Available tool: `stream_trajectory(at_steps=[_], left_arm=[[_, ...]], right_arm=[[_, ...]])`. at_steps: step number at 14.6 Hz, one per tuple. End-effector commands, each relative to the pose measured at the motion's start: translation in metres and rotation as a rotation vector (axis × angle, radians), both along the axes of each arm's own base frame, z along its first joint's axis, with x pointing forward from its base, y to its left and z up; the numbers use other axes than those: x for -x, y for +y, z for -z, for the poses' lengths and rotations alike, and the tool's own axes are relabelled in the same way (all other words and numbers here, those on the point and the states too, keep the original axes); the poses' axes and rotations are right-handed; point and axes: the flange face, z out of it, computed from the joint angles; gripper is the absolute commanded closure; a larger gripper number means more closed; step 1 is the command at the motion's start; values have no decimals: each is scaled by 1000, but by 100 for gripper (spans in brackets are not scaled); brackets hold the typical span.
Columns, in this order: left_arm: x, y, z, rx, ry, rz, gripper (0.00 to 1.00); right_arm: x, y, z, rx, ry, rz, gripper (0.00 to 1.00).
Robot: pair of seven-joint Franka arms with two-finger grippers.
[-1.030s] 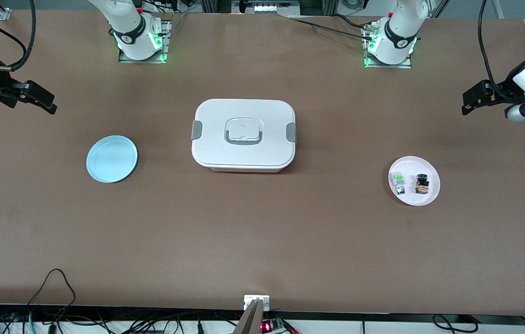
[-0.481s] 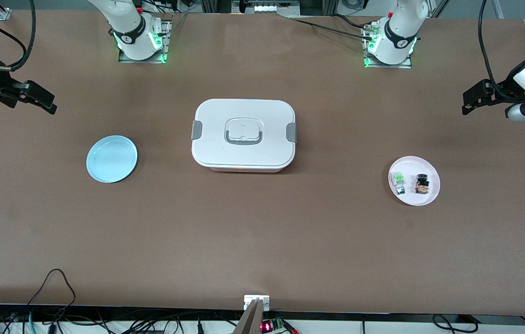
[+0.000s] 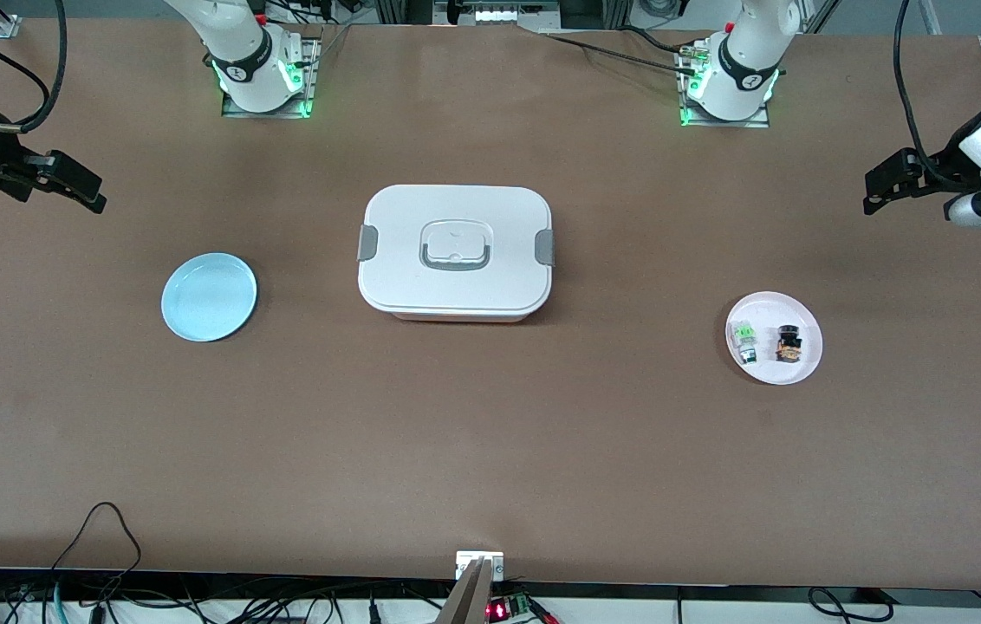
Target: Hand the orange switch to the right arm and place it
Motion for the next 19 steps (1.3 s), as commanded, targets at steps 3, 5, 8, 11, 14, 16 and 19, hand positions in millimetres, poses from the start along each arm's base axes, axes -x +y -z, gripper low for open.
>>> stream_trajectory(at_steps=[3,5,8,11,14,16,19], left_arm=[[-2,-8,-5,21,-3,13,0],[-18,-7,14,35,2,26,0],[-23,-11,22,42,-13,38,0],[-34,-6,74,60,81,38,0],[-47,17,113,99,134,187,0],[-53,43,148,130,134,313,0],[-56,67,206,181,123,585,0]], right_arm=[[3,-1,-1,14,2,10,0],[3,-1,-1,14,5,10,0],[4,-1,-1,14,13,-1,0],[7,0,-2,16,39,12,0],[4,0,-6,14,34,0,0],[3,2,-5,11,26,-5,0],[-1,6,0,5,31,-34,0]])
